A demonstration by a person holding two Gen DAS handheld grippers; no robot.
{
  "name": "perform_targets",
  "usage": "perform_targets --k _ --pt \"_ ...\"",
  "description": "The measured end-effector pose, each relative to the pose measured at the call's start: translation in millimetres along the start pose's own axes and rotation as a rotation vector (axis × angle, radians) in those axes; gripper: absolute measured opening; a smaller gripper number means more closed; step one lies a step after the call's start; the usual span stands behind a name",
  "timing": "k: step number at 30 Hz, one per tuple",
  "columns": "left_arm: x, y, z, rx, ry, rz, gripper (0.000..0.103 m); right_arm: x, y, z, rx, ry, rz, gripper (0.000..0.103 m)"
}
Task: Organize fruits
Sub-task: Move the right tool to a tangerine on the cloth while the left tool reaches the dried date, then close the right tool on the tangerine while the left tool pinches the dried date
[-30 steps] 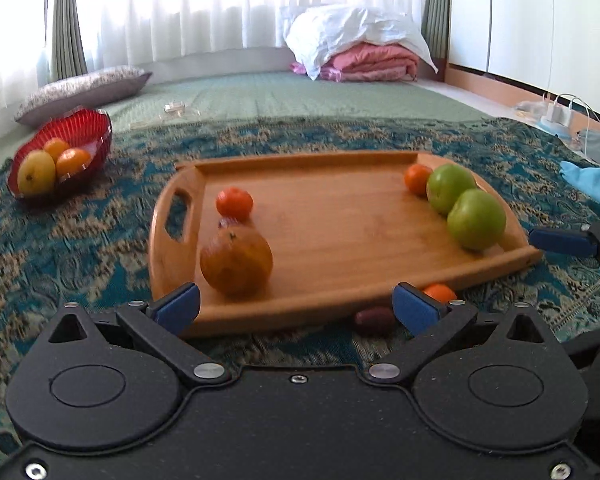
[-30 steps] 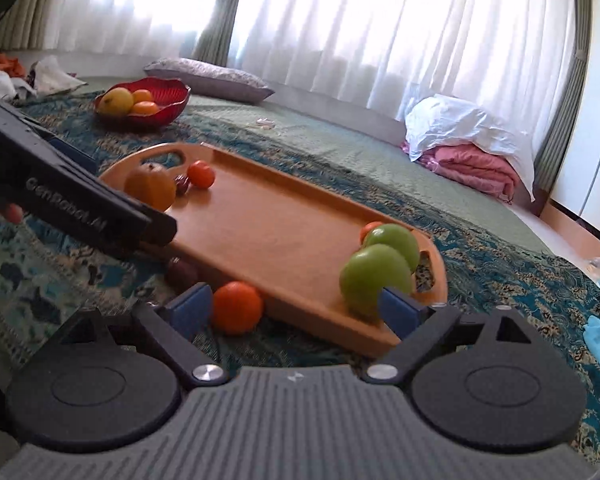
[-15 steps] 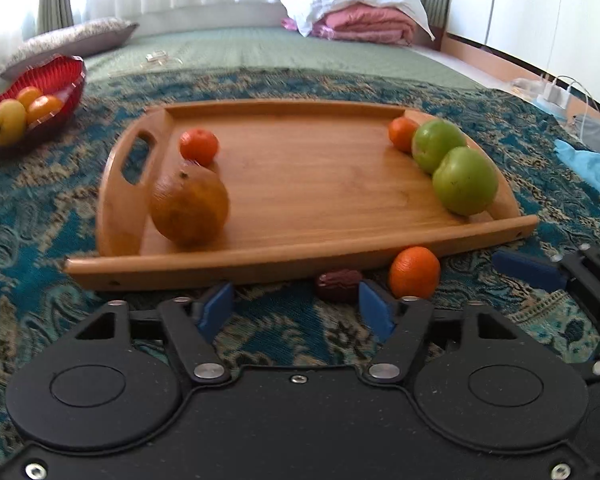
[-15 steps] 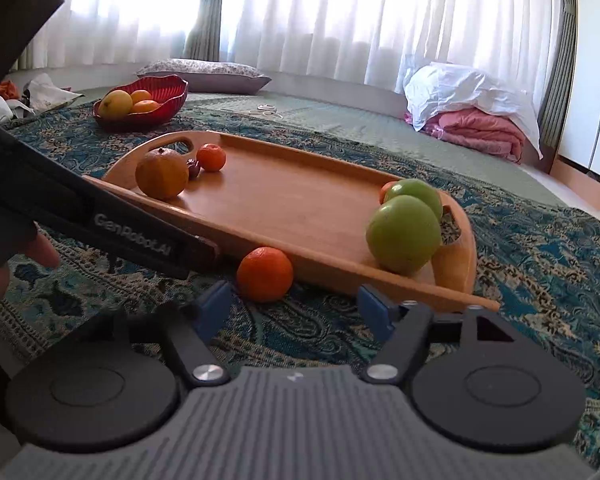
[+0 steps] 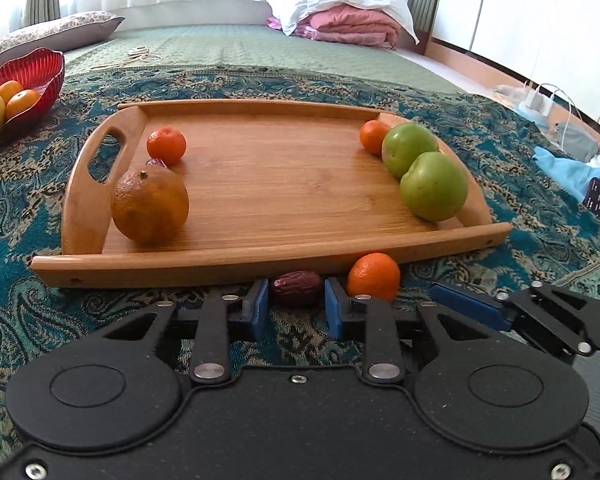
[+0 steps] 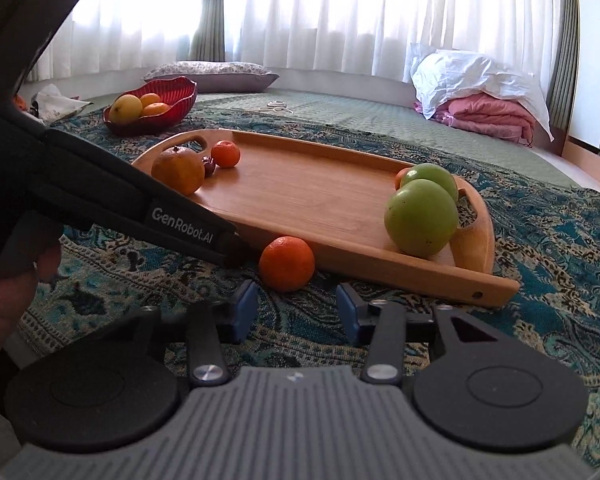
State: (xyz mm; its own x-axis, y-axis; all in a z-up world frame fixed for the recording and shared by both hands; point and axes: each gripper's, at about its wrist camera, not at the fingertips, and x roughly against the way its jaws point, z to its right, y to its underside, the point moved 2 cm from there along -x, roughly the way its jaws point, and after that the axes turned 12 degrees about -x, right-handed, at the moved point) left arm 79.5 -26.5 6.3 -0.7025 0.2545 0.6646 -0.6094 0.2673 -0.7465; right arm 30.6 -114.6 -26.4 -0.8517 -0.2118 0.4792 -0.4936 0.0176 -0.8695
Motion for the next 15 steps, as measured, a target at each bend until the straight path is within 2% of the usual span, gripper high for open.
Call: perform_targets --k 5,15 --pt "10.0 -0.5 -3.1 0.002 -0.011 0.013 0.028 -5.4 -4.9 0.9 -0.039 0.001 0.0 0.047" --pt "24.5 -6.2 -12.1 0.014 -0.058 0.051 0.028 -17.5 -9.5 -6.0 -0.067 0.001 -0.011 0.046"
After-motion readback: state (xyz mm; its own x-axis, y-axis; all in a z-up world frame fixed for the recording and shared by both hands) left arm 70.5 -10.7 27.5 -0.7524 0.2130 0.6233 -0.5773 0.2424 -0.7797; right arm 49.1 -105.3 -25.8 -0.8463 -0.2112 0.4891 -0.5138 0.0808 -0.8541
